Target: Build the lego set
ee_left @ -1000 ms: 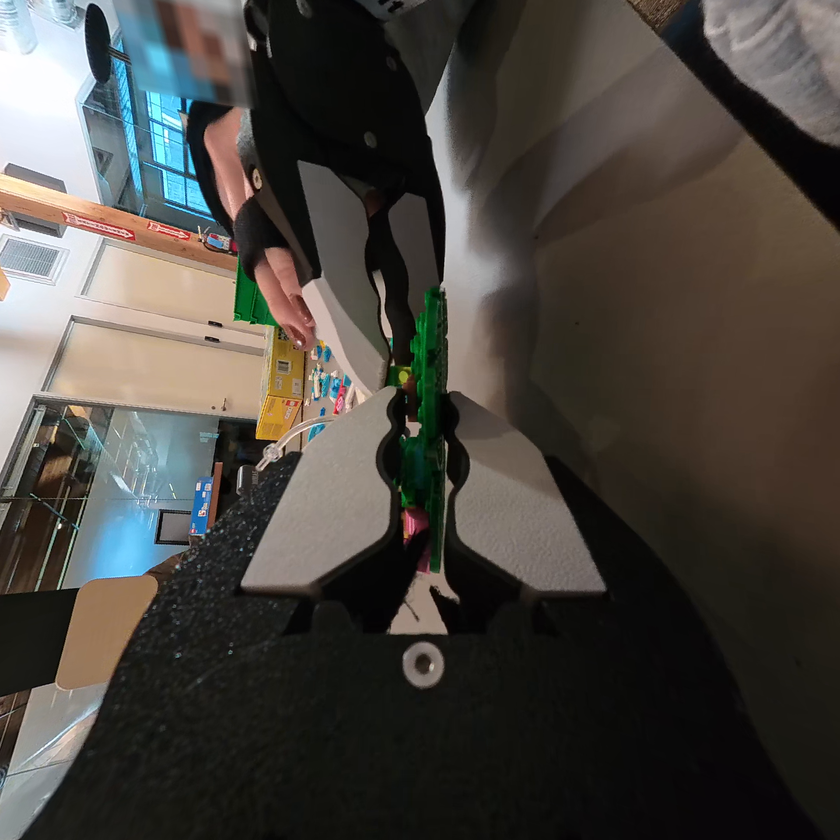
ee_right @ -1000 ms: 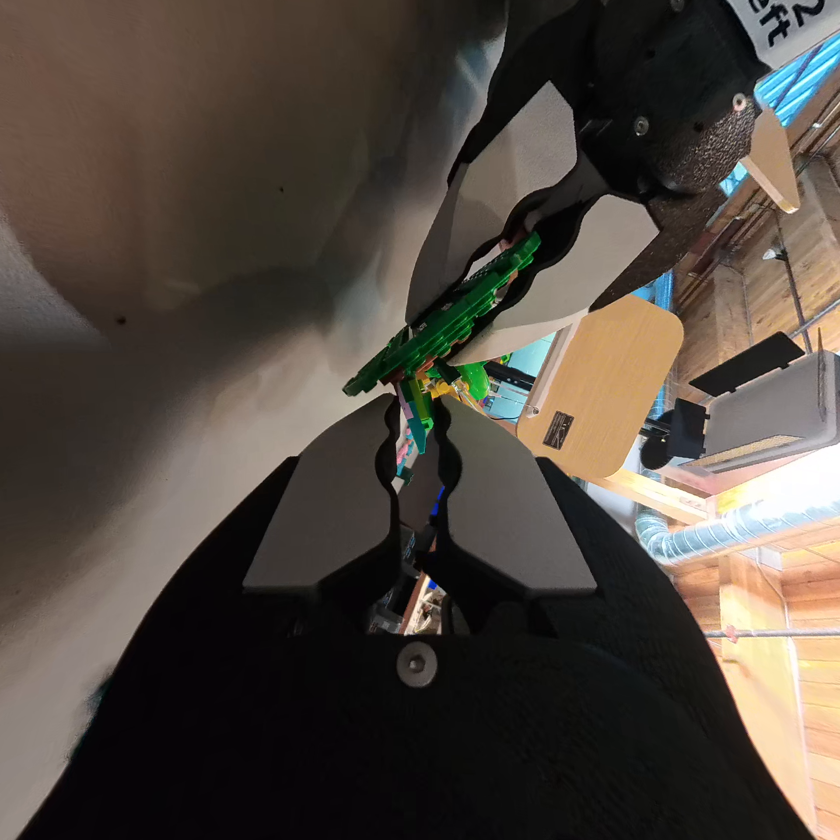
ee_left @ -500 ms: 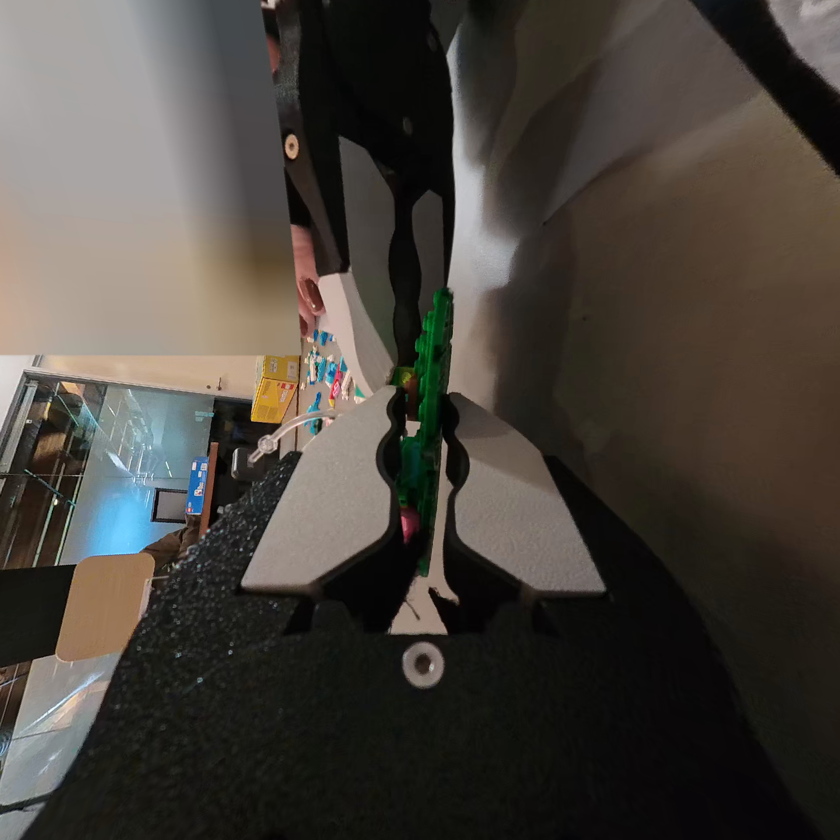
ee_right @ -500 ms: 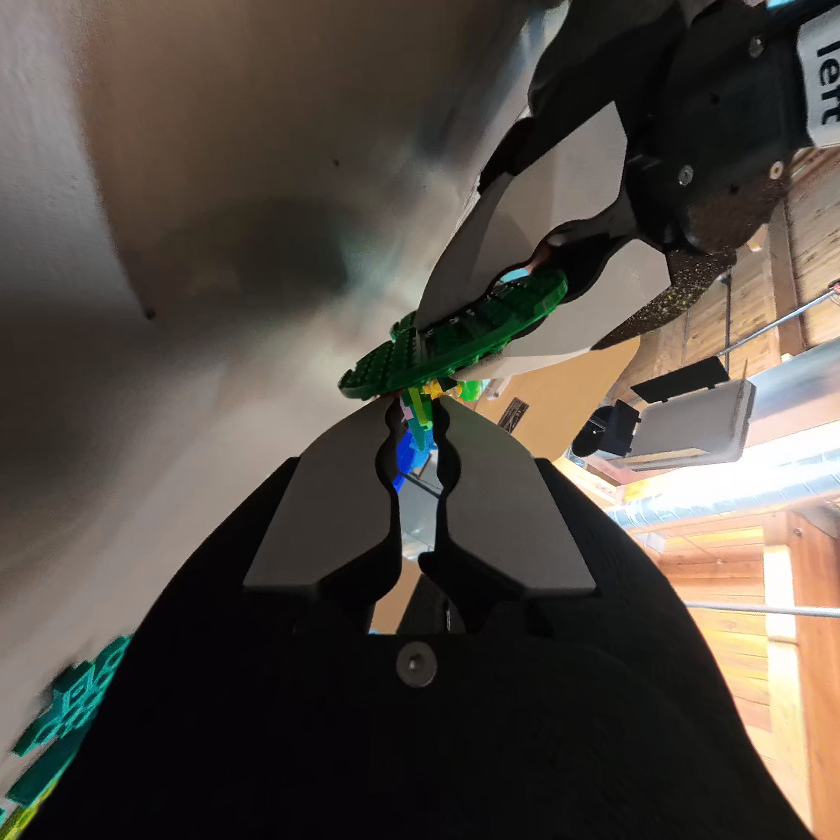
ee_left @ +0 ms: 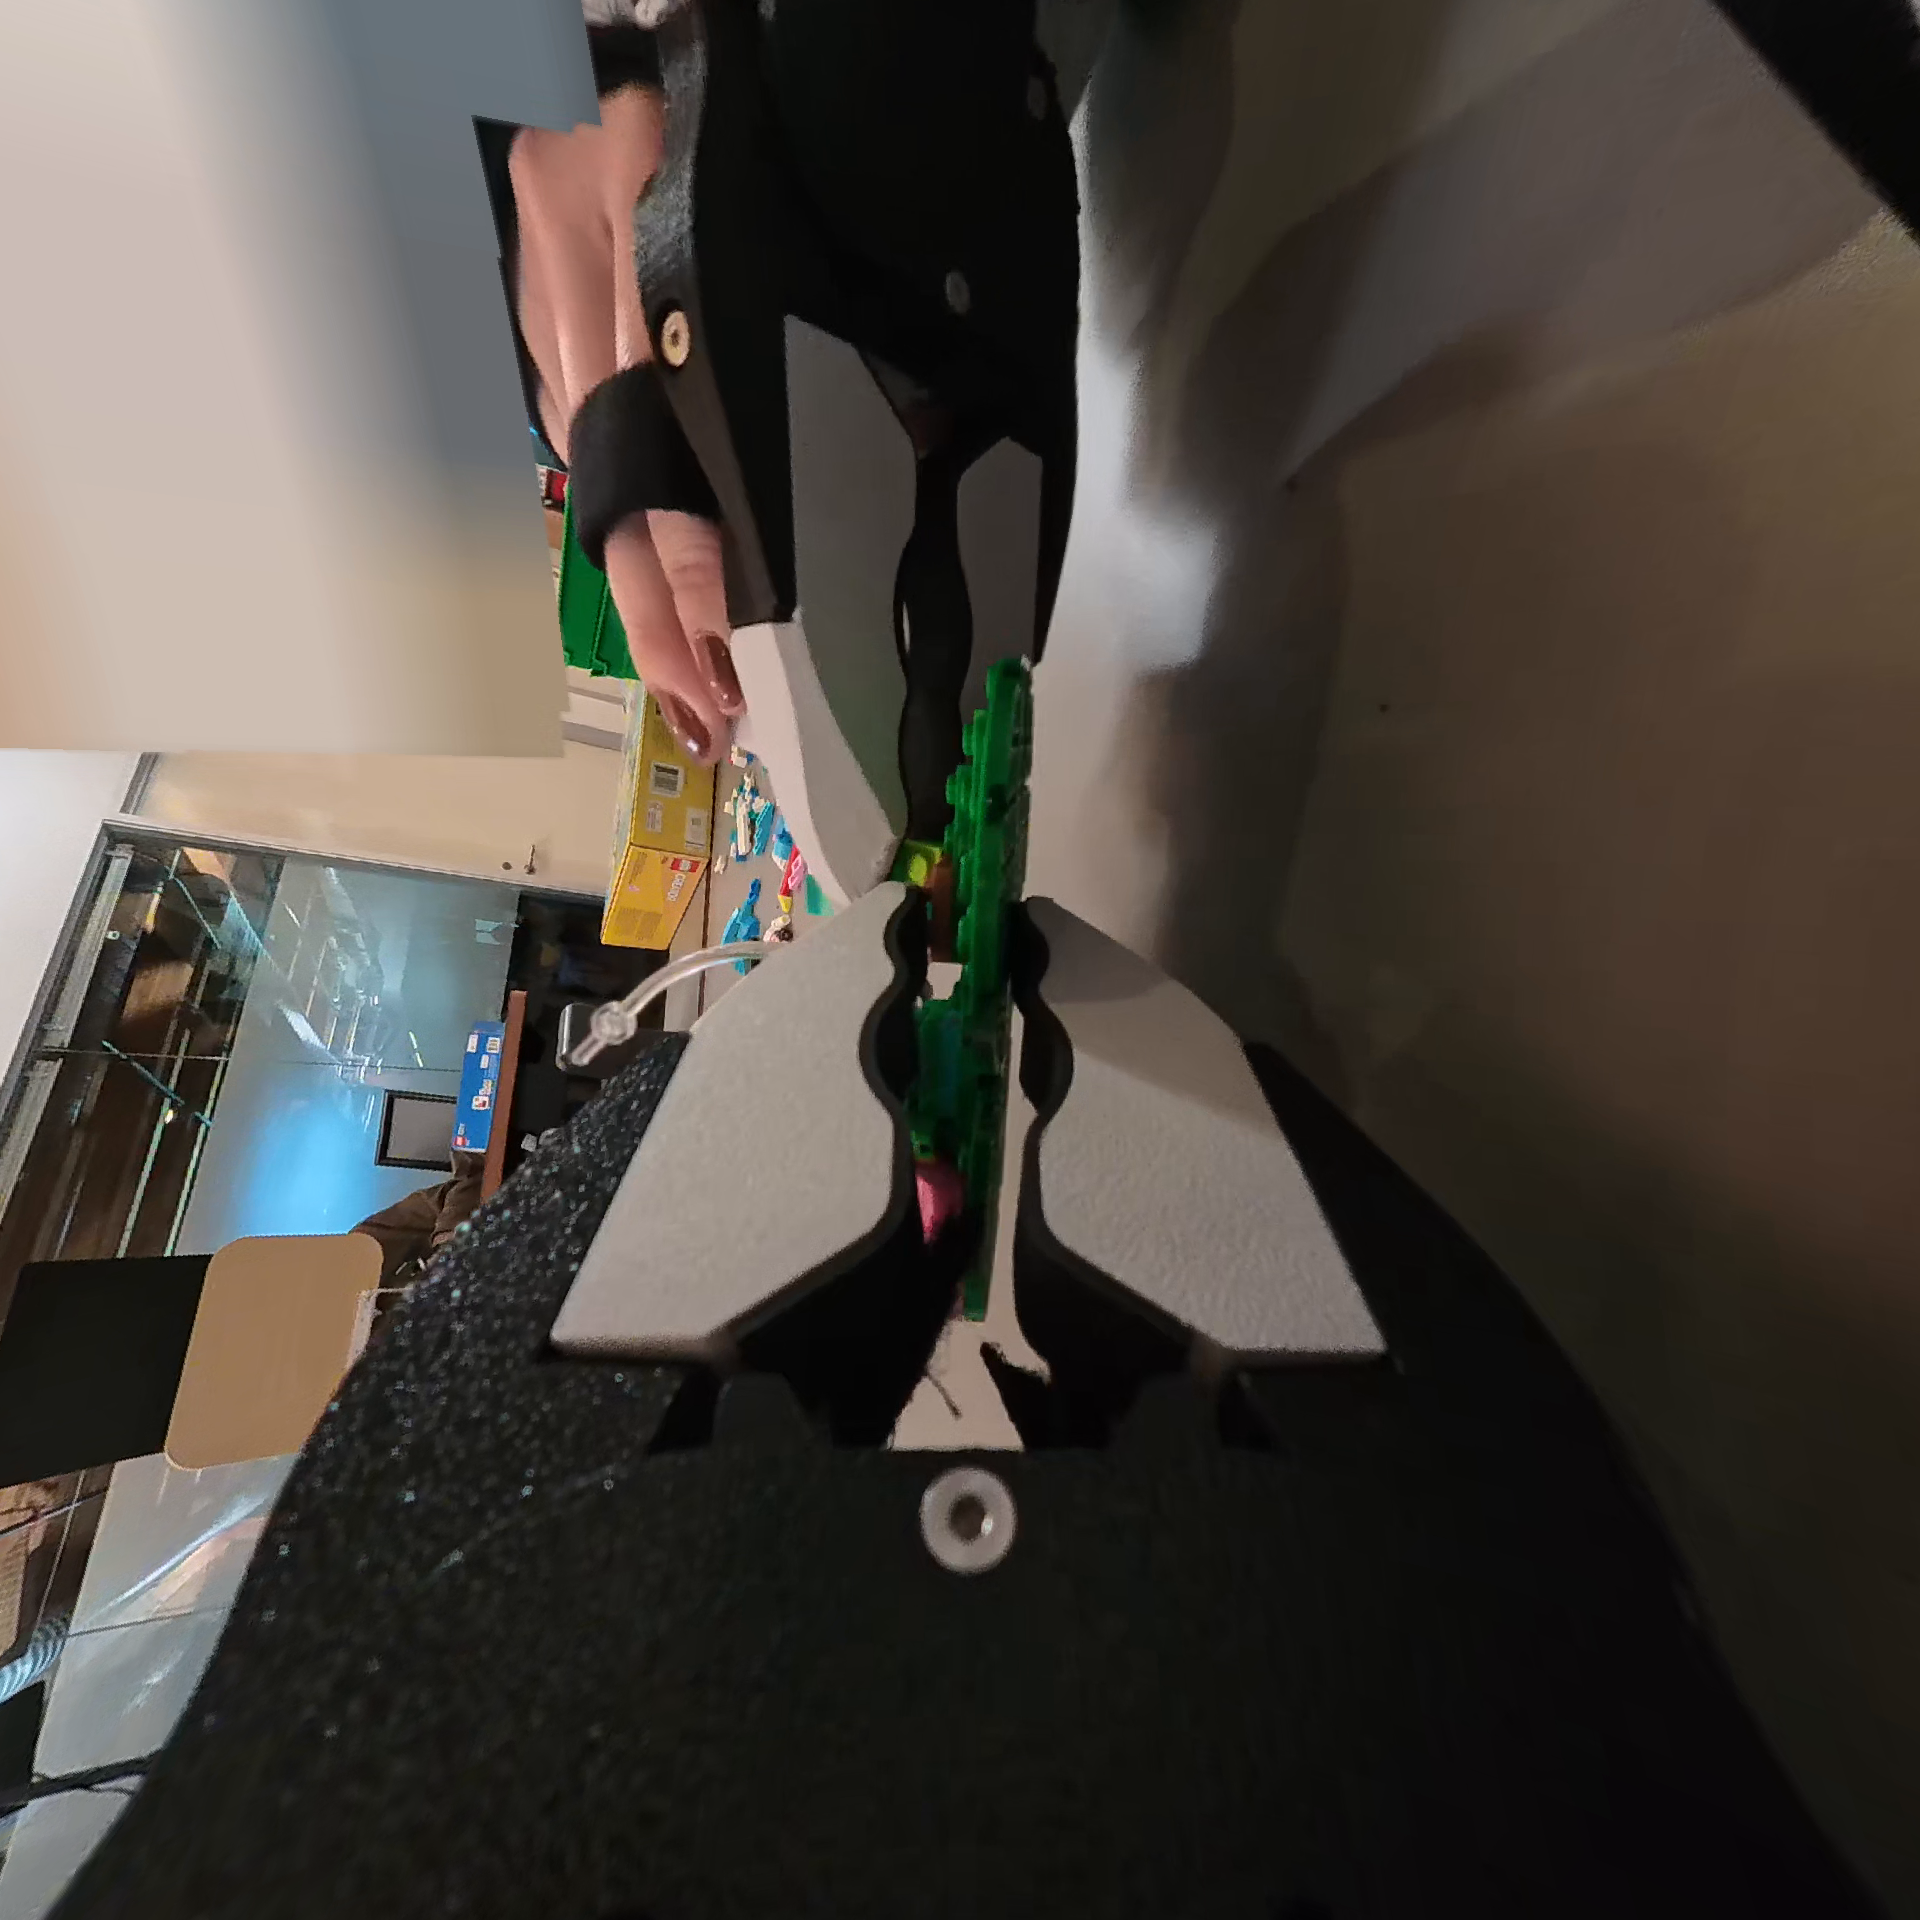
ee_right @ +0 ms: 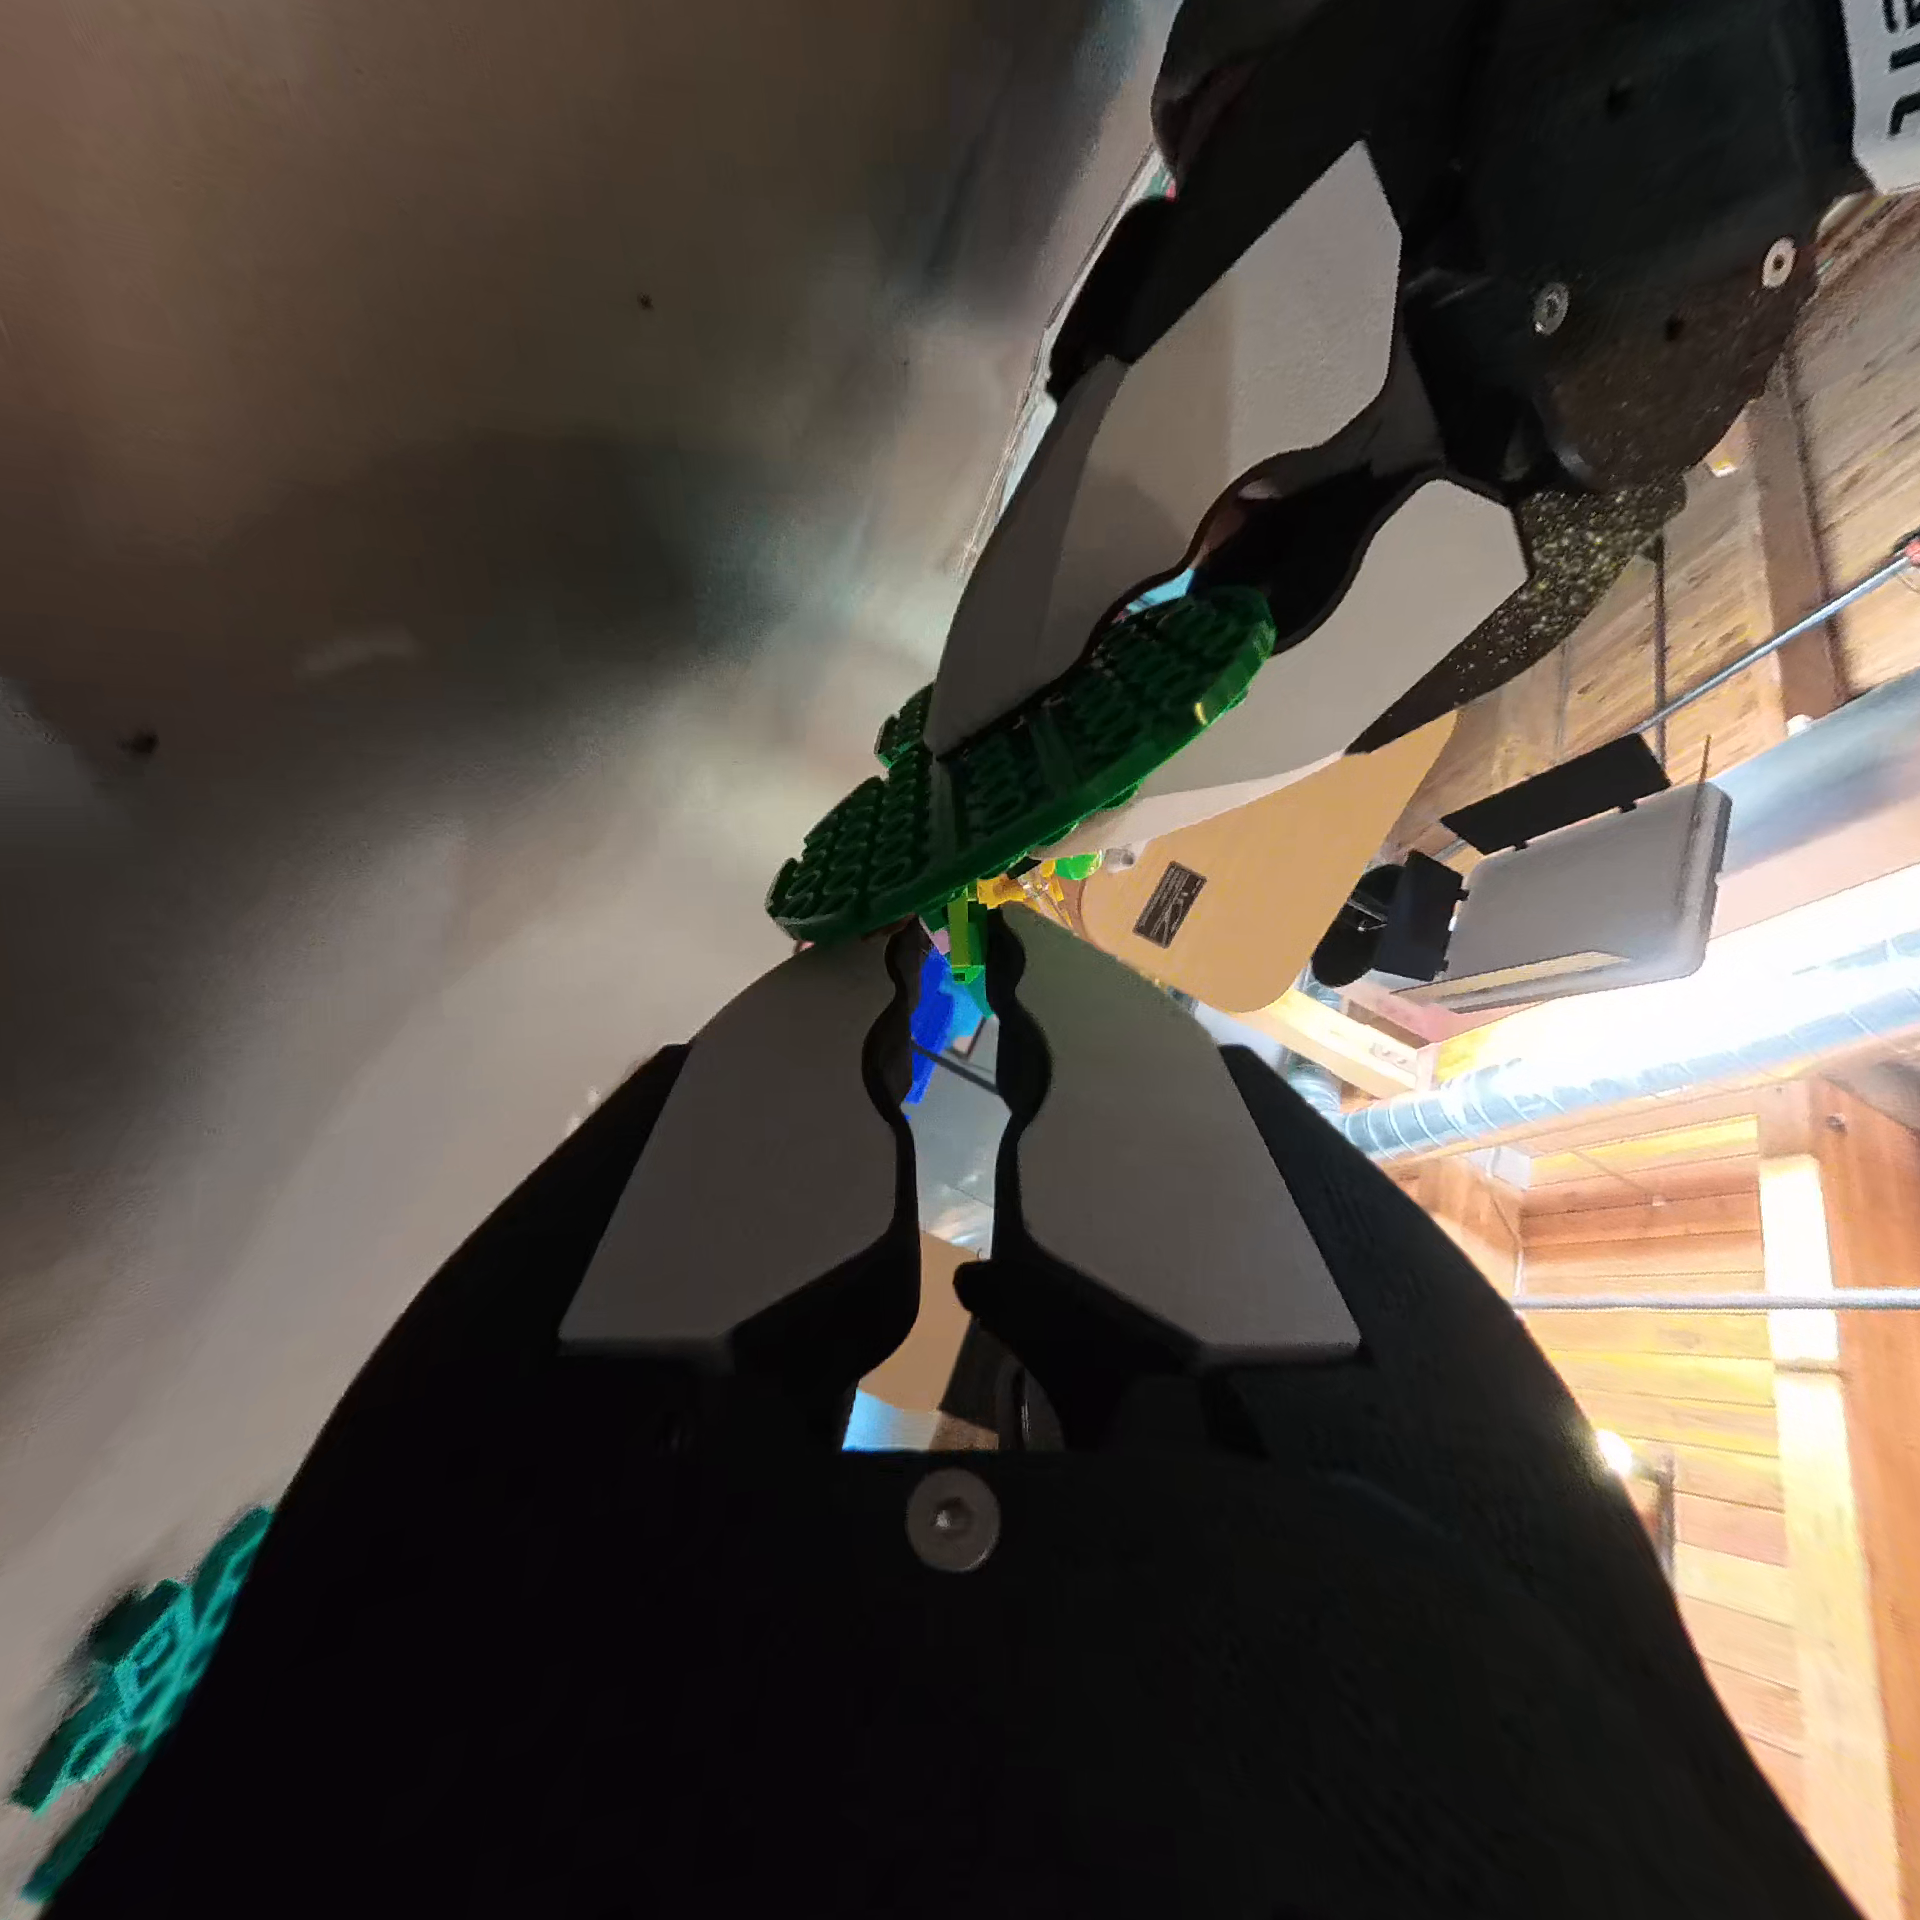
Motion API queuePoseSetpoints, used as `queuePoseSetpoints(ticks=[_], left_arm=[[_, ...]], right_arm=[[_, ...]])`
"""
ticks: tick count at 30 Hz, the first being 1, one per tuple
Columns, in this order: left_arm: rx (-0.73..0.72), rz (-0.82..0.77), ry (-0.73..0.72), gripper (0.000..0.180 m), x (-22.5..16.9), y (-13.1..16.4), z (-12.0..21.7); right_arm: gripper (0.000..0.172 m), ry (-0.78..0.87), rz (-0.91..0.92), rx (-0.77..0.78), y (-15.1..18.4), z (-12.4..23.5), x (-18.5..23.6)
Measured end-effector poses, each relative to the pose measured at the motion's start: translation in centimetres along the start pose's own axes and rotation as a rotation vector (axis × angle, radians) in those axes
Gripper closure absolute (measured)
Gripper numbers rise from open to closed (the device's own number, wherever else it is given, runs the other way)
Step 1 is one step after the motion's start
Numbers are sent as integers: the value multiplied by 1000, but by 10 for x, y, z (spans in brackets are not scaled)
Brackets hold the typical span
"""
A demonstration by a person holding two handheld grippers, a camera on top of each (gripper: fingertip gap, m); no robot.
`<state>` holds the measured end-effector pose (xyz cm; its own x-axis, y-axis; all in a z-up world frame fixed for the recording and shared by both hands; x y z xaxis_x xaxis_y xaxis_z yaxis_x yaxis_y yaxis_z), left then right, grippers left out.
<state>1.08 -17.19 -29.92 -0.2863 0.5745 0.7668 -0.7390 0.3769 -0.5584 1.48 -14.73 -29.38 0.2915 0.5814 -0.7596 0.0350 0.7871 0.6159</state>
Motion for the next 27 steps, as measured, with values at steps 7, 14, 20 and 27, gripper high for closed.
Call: queuePoseSetpoints(ticks=[7, 14, 20, 27], left_arm=[[-19, -4, 11, 164, -2, -2, 0], [-38, 26, 14, 164, -1, -3, 1], [-60, 63, 28, 164, 0, -4, 3], [-80, 126, 67, 165, 0, -5, 7]], right_arm=[[162, -8, -63, -55, -2, 1, 1], [160, -6, -153, -87, 0, 2, 0], [158, -17, -247, -130, 1, 4, -2], [158, -15, -340, -170, 0, 6, -3]])
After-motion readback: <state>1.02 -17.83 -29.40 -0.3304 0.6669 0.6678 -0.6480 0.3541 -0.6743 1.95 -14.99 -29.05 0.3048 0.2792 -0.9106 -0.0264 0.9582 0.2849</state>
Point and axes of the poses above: each gripper's, where its closed fingertips meet, z back along the fingers, y out of its underside, x = y × z across the jaws, the point moved 1 cm from there along z, back along the fingers, and after that the axes turned 14 degrees about z, right-handed, at the moved point
